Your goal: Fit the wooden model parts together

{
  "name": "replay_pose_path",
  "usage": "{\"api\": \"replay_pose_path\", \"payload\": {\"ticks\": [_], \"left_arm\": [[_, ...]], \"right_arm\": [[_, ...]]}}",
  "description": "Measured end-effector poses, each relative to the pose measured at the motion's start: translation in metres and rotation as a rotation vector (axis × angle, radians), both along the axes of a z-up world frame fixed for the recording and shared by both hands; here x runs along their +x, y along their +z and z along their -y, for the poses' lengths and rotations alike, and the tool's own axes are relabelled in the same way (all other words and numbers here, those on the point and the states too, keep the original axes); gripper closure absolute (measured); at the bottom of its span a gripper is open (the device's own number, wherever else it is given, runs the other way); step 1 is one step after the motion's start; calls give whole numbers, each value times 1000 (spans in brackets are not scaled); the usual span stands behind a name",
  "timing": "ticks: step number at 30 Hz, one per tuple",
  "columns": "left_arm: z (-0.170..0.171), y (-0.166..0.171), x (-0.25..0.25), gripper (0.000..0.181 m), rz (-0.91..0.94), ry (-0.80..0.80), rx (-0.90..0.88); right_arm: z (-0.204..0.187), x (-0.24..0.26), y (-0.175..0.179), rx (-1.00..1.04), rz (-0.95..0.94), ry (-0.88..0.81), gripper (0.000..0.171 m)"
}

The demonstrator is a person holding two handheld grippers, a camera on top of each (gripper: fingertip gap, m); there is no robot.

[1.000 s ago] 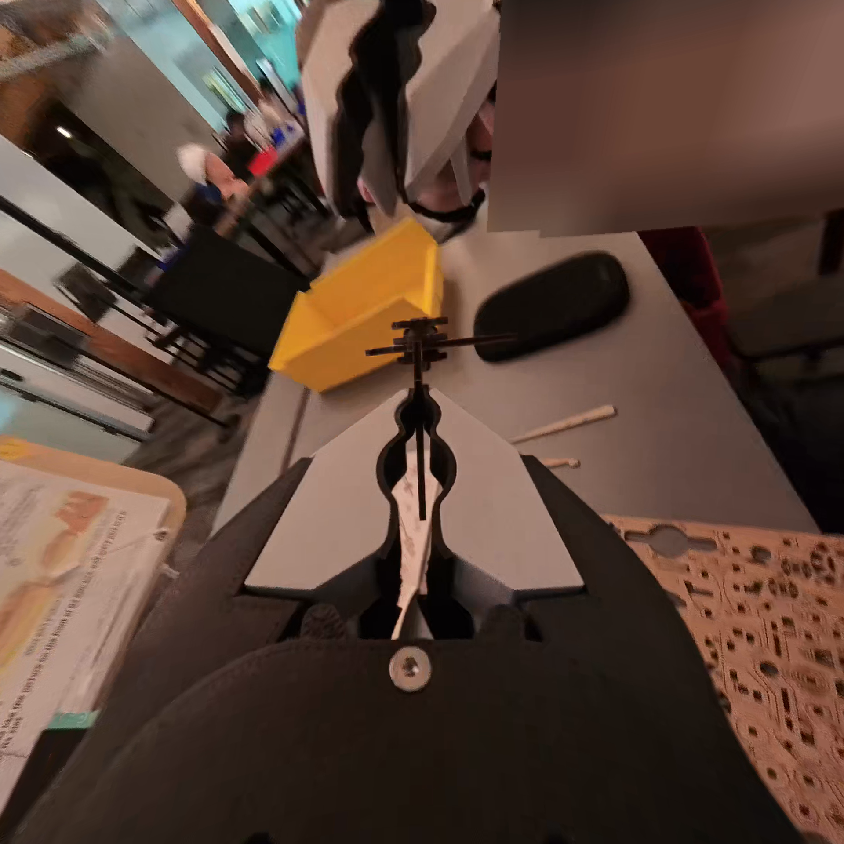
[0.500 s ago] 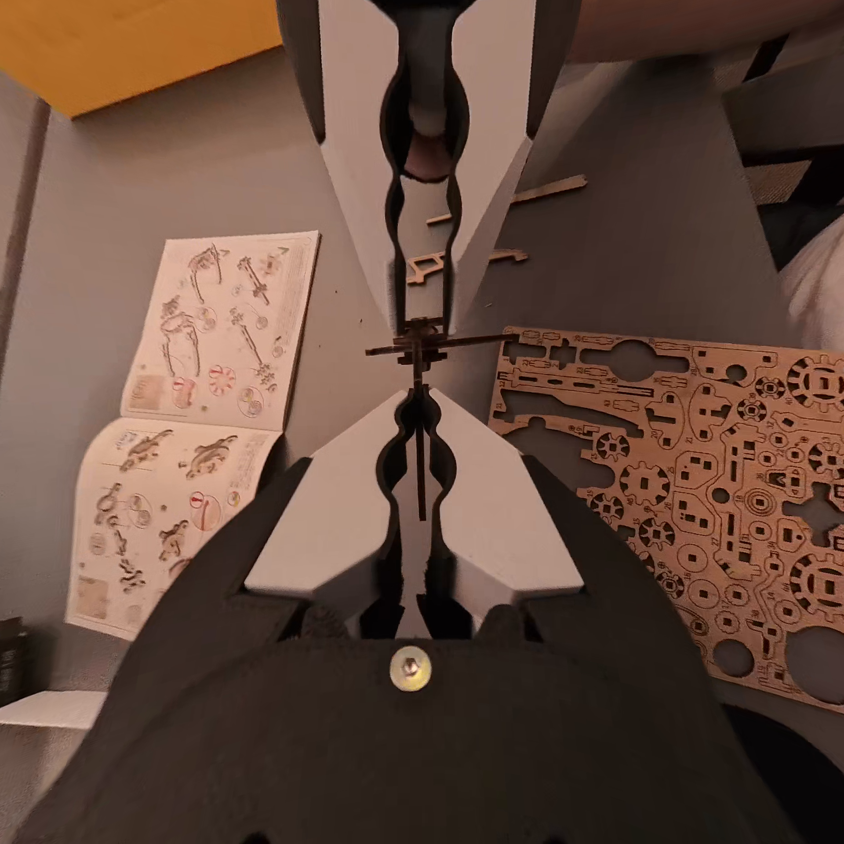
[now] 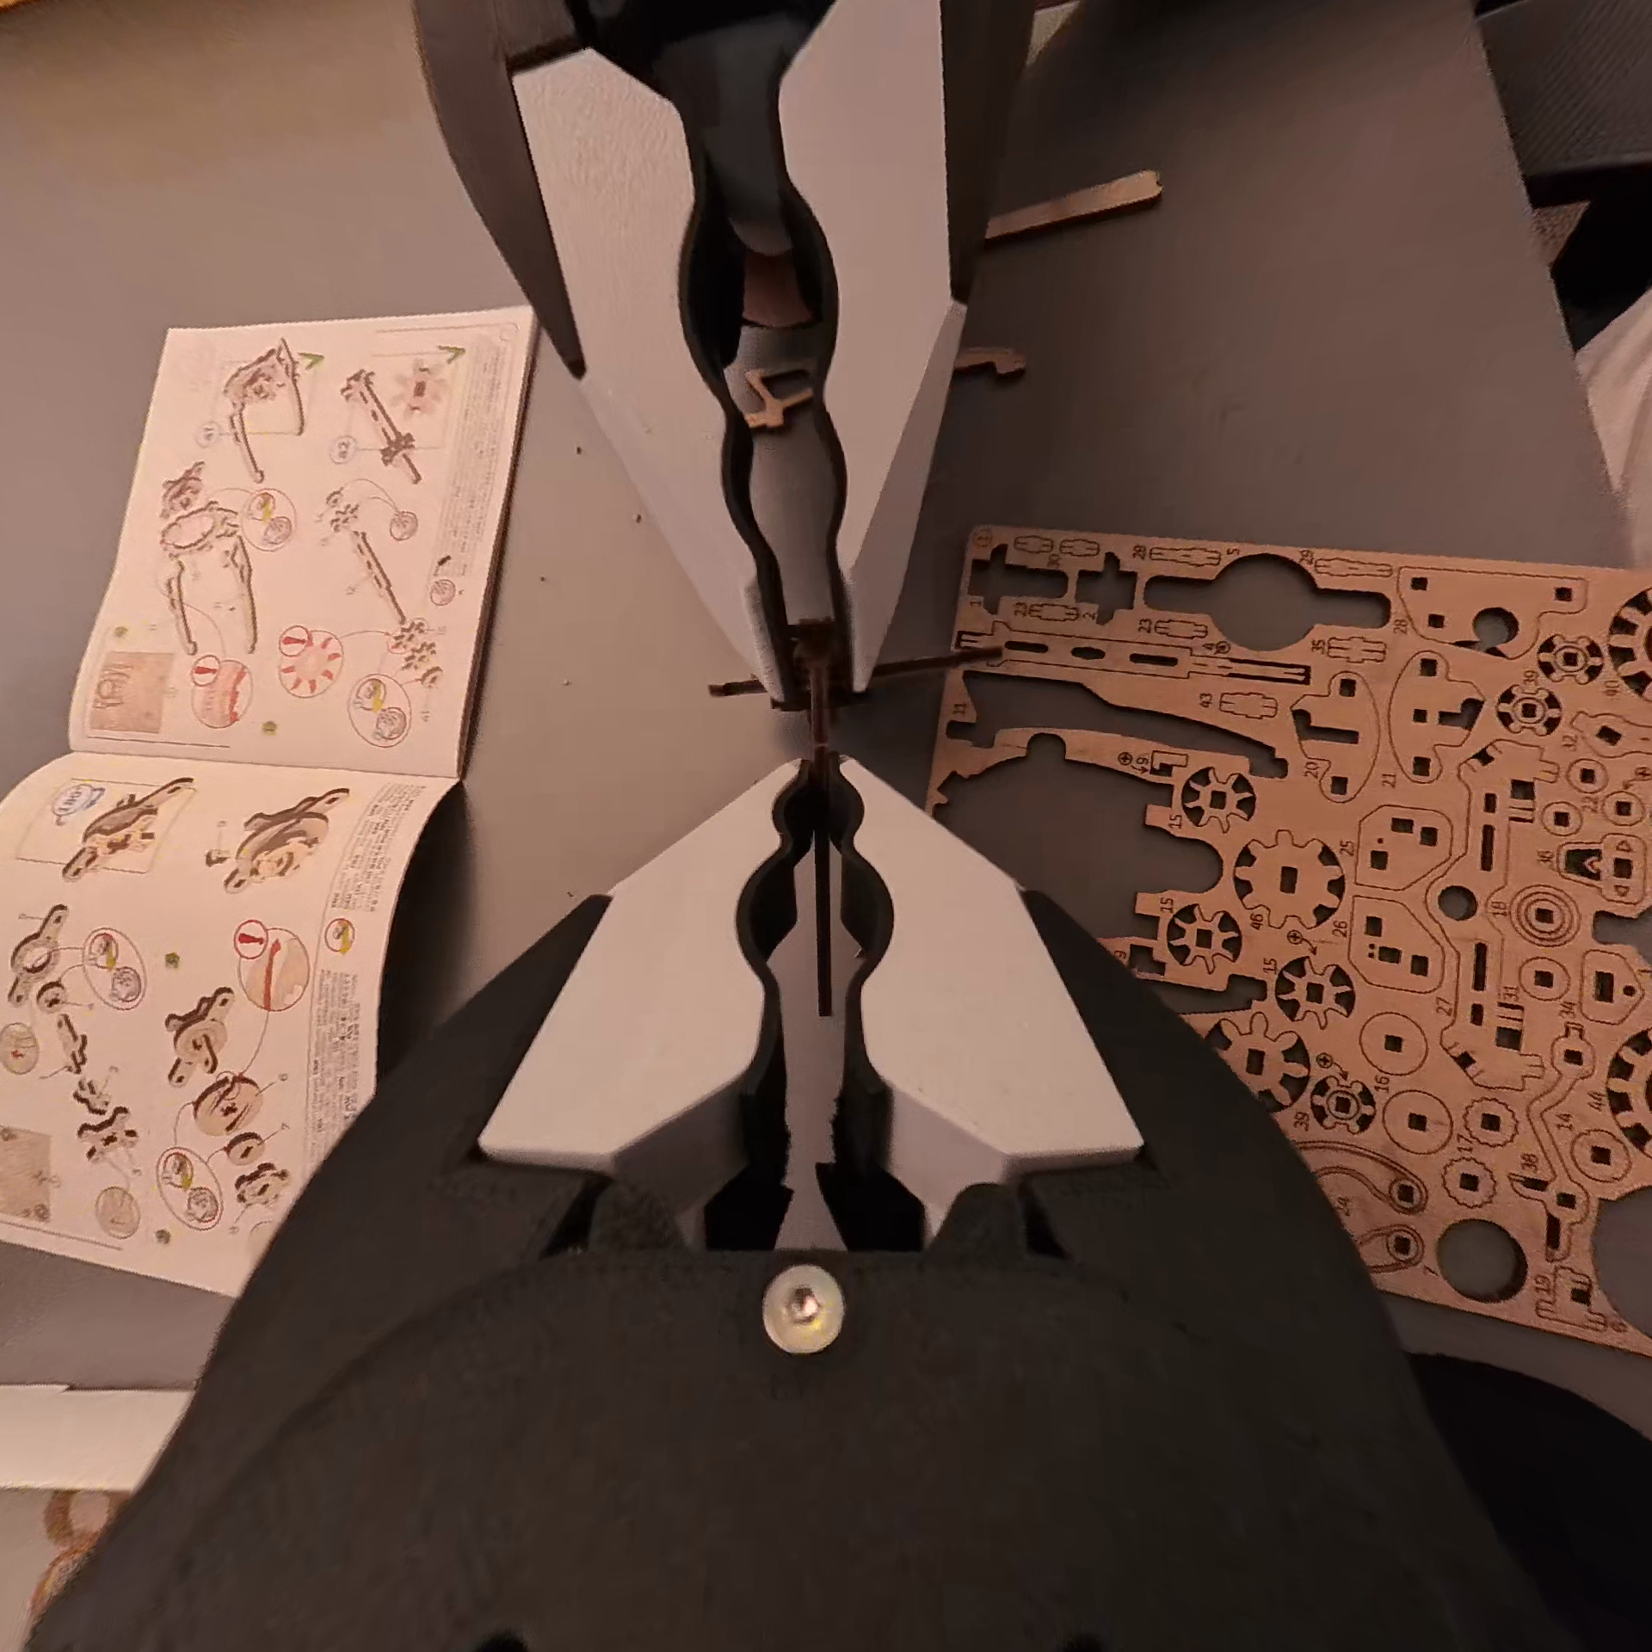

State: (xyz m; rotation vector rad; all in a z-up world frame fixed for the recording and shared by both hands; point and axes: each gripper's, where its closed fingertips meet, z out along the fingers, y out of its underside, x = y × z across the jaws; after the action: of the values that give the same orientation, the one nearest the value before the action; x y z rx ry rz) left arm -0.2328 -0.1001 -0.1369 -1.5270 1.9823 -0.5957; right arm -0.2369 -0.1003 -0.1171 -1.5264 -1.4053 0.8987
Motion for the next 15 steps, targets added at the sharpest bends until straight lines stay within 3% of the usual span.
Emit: {"api": "replay_pose_path", "payload": {"ticks": [9, 12, 15], "left_arm": [[2, -2, 3, 181, 40, -13, -11], [-1, 0, 6, 167, 65, -4, 28], [3, 5, 8, 181, 100, -32, 16]], "right_arm": [[1, 4, 0, 10, 4, -18, 165], [1, 4, -1, 22, 10, -25, 165], [0, 6, 1, 24, -3, -31, 165]]}}
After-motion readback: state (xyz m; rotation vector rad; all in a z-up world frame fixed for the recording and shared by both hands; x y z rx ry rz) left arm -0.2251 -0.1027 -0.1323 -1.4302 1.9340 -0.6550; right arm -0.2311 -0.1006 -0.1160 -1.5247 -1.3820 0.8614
